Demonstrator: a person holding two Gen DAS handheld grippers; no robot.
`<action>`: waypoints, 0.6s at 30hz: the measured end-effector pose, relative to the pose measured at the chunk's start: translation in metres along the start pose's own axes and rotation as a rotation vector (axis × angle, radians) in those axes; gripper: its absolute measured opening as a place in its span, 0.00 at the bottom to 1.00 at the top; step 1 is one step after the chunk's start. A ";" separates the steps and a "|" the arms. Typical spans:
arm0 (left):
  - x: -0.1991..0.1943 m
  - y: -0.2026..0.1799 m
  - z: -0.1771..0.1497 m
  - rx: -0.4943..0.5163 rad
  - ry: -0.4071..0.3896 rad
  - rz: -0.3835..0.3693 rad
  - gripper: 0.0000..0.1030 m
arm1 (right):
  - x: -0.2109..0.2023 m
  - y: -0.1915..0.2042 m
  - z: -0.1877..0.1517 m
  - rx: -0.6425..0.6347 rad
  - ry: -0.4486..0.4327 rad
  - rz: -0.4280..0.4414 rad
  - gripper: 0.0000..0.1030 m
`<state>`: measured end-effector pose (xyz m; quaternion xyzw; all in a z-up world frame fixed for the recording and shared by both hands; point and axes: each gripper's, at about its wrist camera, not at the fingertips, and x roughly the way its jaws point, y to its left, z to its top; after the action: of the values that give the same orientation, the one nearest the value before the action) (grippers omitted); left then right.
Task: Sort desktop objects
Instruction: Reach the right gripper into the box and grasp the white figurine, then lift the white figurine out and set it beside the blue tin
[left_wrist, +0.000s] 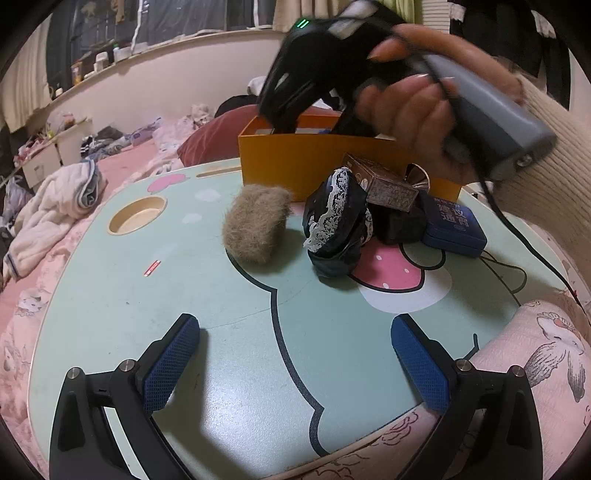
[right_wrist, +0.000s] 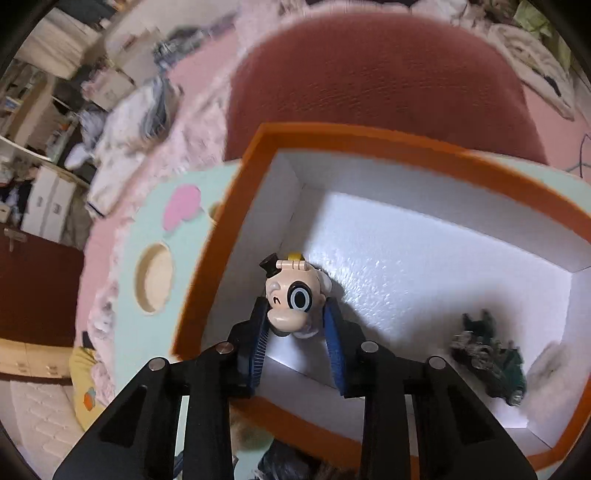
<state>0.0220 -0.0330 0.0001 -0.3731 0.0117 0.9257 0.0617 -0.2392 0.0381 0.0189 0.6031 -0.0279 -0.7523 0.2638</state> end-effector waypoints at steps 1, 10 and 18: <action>0.000 0.000 0.000 -0.001 0.000 0.000 1.00 | -0.013 -0.002 -0.001 -0.001 -0.047 0.020 0.30; -0.001 0.000 -0.001 0.000 0.000 0.000 1.00 | -0.125 -0.027 -0.063 -0.065 -0.288 0.142 0.30; -0.002 -0.006 -0.003 -0.007 0.002 0.005 1.00 | -0.146 -0.085 -0.141 -0.041 -0.302 0.040 0.30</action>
<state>0.0256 -0.0278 -0.0005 -0.3744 0.0095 0.9254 0.0583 -0.1204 0.2135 0.0805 0.4771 -0.0639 -0.8293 0.2839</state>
